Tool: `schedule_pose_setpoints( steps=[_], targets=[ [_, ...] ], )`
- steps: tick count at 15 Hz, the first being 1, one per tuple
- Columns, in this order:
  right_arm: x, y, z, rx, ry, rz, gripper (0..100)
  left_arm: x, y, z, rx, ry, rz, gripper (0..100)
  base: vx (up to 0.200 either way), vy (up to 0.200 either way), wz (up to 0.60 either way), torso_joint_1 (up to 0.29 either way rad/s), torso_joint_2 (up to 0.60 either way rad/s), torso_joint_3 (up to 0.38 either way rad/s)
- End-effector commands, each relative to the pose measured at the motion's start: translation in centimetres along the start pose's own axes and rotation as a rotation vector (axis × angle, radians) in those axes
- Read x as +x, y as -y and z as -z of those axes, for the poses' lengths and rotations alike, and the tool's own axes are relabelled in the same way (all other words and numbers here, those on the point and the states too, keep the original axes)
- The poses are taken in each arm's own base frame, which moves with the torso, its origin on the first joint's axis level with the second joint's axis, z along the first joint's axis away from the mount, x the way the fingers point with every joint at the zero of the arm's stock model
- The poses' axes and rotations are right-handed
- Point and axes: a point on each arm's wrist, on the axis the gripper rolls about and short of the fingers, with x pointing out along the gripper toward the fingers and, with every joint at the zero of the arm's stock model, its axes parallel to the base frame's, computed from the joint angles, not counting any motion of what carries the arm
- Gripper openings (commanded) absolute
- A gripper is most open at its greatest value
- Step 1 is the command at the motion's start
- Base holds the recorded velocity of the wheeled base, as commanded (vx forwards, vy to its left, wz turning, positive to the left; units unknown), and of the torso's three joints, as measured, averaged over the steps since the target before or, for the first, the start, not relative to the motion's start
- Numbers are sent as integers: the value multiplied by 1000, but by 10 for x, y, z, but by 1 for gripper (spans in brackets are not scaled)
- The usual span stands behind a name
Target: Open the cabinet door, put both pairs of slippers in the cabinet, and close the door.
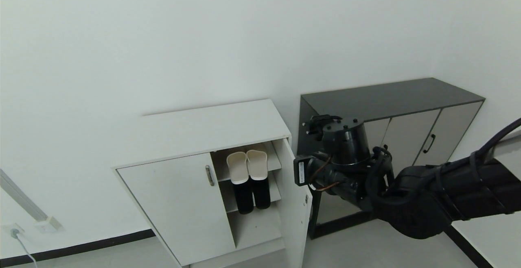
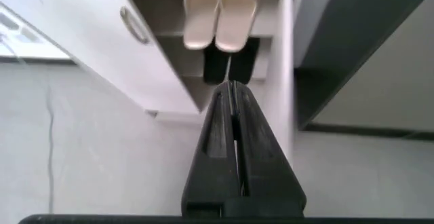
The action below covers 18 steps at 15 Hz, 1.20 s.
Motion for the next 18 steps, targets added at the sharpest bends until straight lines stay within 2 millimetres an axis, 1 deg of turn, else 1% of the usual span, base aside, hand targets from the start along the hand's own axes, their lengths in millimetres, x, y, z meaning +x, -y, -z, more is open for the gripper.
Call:
schedule_pose_setpoints(
  steps=[1,3,4,5,6,7,8,9,11,12,13,15,18],
  targets=[
    [-4,10,5,-8,-6,19,0,0,0,0,-1,-1,0,0,0,0,0,0,0,0],
    [5,32,14,-7,-40,73,0,0,0,0,-1,-1,0,0,0,0,0,0,0,0],
    [13,42,21,-5,-60,103,0,0,0,0,-1,-1,0,0,0,0,0,0,0,0],
    [20,47,25,-1,-65,116,0,0,0,0,-1,0,0,0,0,0,0,0,0,0],
    [38,54,39,6,-63,136,0,0,0,0,-1,-1,0,0,0,0,0,0,0,0],
    [49,57,45,14,-48,140,0,0,0,0,-1,-1,0,0,0,0,0,0,0,0],
    [57,57,52,12,-55,143,0,0,0,0,-1,-1,0,0,0,0,0,0,0,0],
    [70,56,61,8,-72,146,0,0,0,0,-1,-1,0,0,0,0,0,0,0,0],
    [85,54,72,1,-90,147,0,0,0,0,-1,-1,0,0,0,0,0,0,0,0],
    [88,53,74,0,-92,146,0,0,0,0,-1,-1,0,0,0,0,0,0,0,0],
    [97,52,81,0,-99,146,0,0,0,0,-1,-1,0,0,0,0,0,0,0,0],
    [103,49,83,-1,-97,141,0,0,0,0,-1,0,0,0,0,0,0,0,0,0],
    [101,38,82,-7,-87,116,0,0,0,0,-1,-1,0,0,0,0,0,0,0,0]
  ],
)
